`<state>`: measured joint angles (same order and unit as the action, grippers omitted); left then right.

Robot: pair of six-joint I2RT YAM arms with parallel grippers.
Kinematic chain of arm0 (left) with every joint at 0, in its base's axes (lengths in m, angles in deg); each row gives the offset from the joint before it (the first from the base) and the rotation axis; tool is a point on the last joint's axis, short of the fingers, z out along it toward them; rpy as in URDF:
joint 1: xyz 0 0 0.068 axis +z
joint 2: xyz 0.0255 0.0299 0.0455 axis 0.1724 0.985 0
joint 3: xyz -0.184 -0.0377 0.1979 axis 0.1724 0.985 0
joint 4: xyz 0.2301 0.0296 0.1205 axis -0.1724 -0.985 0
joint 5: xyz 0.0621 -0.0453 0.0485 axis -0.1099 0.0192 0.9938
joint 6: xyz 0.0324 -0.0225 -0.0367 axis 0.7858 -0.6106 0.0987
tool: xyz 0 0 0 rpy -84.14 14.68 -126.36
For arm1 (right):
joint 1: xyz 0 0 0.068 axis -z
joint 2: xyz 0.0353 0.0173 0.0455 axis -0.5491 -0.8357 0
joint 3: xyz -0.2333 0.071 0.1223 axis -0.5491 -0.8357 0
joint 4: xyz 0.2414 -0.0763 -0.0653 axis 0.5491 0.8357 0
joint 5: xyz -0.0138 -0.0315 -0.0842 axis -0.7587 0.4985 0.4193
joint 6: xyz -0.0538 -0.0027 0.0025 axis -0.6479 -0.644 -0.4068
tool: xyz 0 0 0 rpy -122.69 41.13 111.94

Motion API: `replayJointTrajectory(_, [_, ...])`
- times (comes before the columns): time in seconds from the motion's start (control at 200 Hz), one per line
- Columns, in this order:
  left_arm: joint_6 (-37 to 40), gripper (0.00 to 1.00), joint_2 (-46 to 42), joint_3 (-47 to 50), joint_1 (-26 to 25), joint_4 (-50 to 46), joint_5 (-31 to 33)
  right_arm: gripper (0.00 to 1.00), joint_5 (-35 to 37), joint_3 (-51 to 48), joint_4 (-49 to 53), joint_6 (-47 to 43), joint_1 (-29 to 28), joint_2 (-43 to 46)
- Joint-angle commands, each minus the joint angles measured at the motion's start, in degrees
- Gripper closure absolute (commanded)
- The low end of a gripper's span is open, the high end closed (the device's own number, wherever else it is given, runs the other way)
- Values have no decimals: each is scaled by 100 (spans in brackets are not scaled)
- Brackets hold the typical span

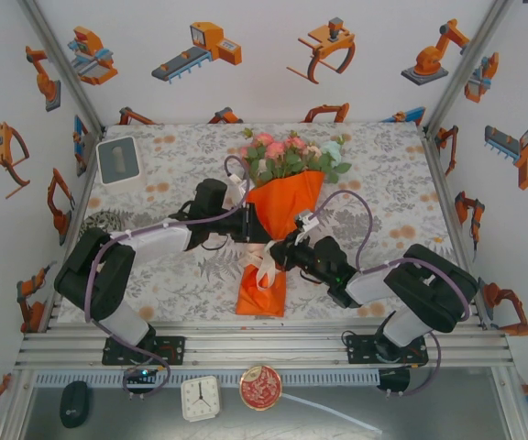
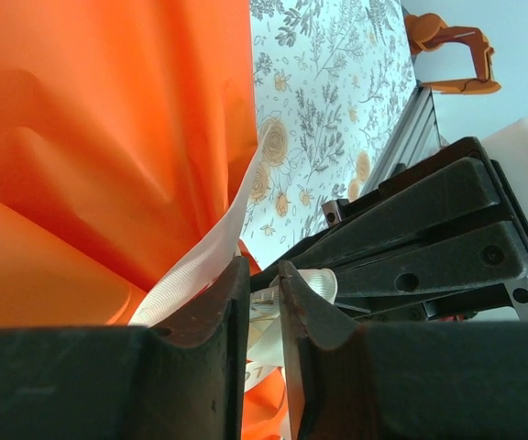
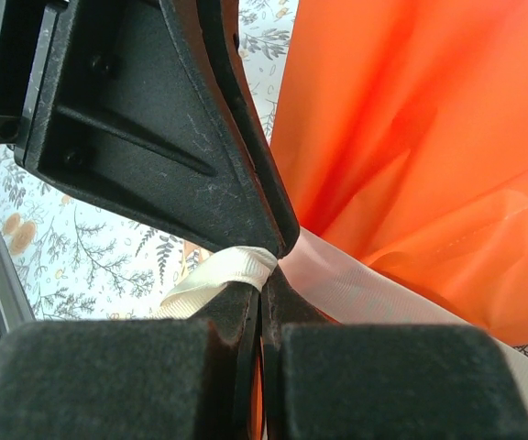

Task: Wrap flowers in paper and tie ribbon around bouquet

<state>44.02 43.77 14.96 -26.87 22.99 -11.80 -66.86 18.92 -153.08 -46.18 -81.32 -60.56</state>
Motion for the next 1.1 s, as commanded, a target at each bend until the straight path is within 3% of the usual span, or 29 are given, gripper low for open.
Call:
replayJointTrajectory(0.0, [-190,81,-29,28,-228,53,-661,100,258,89,-415,-71,20,119])
replayJointTrajectory(0.23, [-574,100,-205,384,-357,340,-719,88,331,81,-304,-117,20,112])
replayJointTrajectory(0.375, [-160,100,-306,350,-365,-244,-374,79,375,63,-176,-124,25,189])
replayJointTrajectory(0.506, [453,69,-453,296,-445,-784,65,81,375,28,-123,-135,20,286])
replayJointTrajectory(0.681, [998,55,-687,302,-546,-1214,642,89,366,-16,-34,-133,20,377])
replayJointTrajectory(0.766, [1070,51,-653,290,-563,-1232,633,90,325,-3,-9,-131,20,398])
replayJointTrajectory(0.931, [1071,54,-397,224,-636,-1080,242,91,331,19,13,-117,20,414])
replayJointTrajectory(1.096, [965,50,-344,206,-636,-981,502,91,107,46,13,-134,20,422])
